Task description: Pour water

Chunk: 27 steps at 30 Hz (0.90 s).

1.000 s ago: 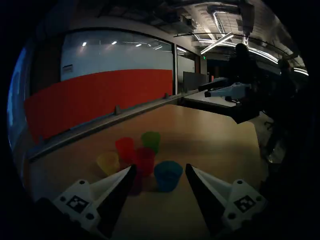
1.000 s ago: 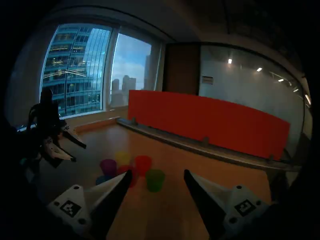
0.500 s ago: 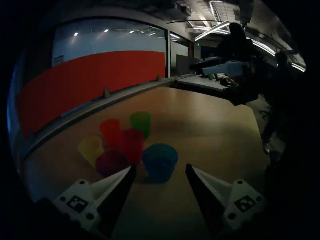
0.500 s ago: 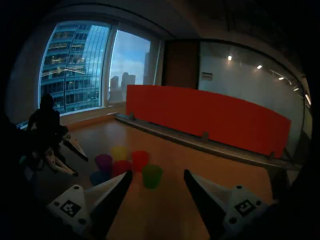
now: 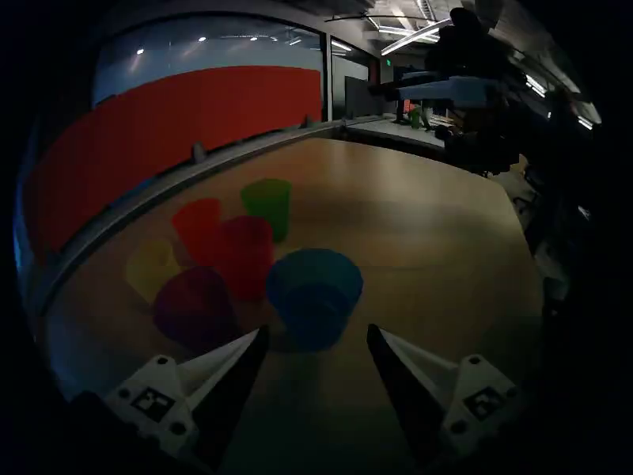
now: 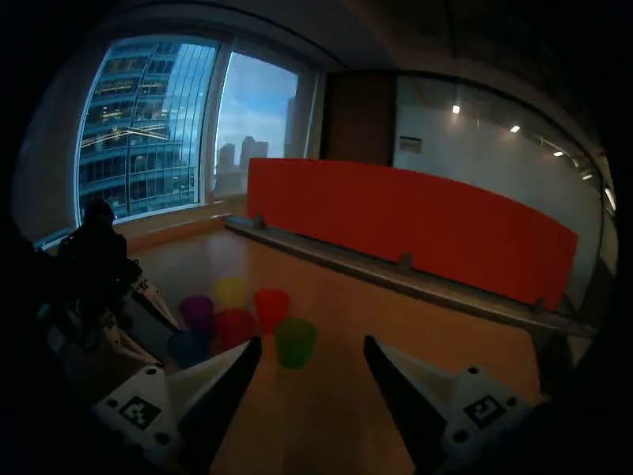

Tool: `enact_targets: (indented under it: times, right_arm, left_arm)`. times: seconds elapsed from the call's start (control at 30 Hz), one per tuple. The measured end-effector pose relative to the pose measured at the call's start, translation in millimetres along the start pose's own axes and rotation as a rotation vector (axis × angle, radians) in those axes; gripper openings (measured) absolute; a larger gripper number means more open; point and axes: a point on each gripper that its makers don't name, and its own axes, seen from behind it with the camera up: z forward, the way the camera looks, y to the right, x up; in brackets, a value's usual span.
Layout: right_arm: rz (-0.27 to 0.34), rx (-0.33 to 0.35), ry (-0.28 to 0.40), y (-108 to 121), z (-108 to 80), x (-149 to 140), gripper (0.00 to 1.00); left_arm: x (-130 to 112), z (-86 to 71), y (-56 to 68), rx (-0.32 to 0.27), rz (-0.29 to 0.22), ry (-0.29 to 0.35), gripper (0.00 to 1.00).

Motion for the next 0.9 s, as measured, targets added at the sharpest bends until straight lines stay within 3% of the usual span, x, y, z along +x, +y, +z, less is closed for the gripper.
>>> enact_targets:
  times: [0.6, 0.9]
  right_arm:
    - [0.013, -0.001, -0.014, 8.4, 7.9, -10.1, 1.0]
    - [0.012, -0.002, -0.016, 10.2, 9.9, -10.6, 1.0]
  left_arm:
    - [15.2, 35.3, 0.0, -0.035, 0.014, -0.02, 0.89]
    - [20.6, 42.6, -0.1, -0.034, 0.026, -0.022, 0.88]
